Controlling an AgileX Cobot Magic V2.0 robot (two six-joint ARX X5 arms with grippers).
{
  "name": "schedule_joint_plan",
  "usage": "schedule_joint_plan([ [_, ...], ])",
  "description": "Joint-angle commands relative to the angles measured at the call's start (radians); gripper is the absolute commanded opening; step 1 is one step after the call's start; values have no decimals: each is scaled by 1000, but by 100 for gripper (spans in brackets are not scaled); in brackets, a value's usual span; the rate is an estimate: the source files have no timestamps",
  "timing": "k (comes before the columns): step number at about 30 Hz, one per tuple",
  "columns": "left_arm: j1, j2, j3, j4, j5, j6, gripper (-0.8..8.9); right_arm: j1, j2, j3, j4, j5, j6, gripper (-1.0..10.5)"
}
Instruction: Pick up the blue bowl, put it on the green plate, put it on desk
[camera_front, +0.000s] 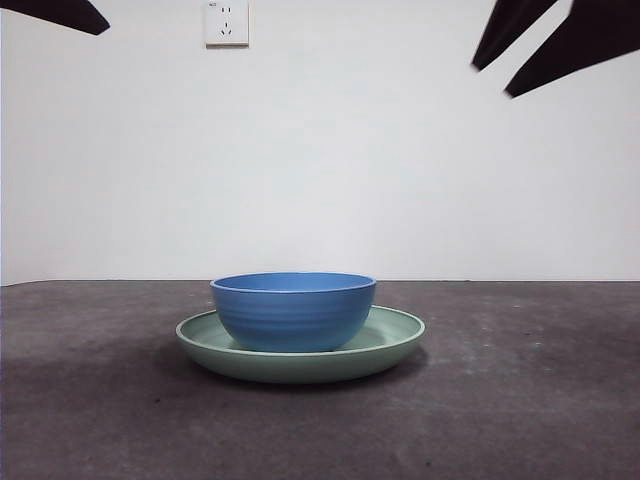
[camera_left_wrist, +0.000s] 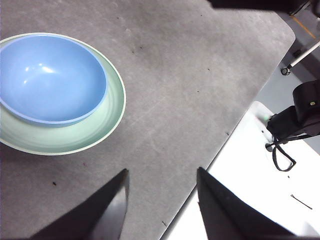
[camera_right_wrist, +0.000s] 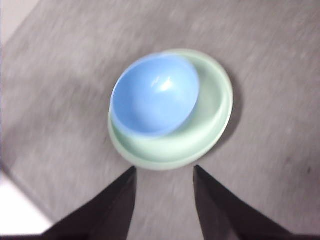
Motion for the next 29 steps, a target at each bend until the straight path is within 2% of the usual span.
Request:
schedule_joint_plan([
  [1,-5,6,10,8,5,12,219,36,-29,18,-80,-2,-50,182],
  [5,-5,6,10,8,5,12,219,83,-70,18,-159,-1,-64,181],
  [9,-5,6,10,8,6,12,218,111,-82,18,-163,5,-65,181],
  [20,-5,6,10,7,5,12,210,114,-79,18,-165,5,-65,174],
  [21,-5,6,10,7,5,12,189,114,-79,18,-167,5,-66,142],
  [24,-5,6,10,7,5,12,0,114,-79,18,-167,5,-72,7],
  [29,-5,6,10,7,5,12,9,114,-79,18,-163,5,-74,8],
])
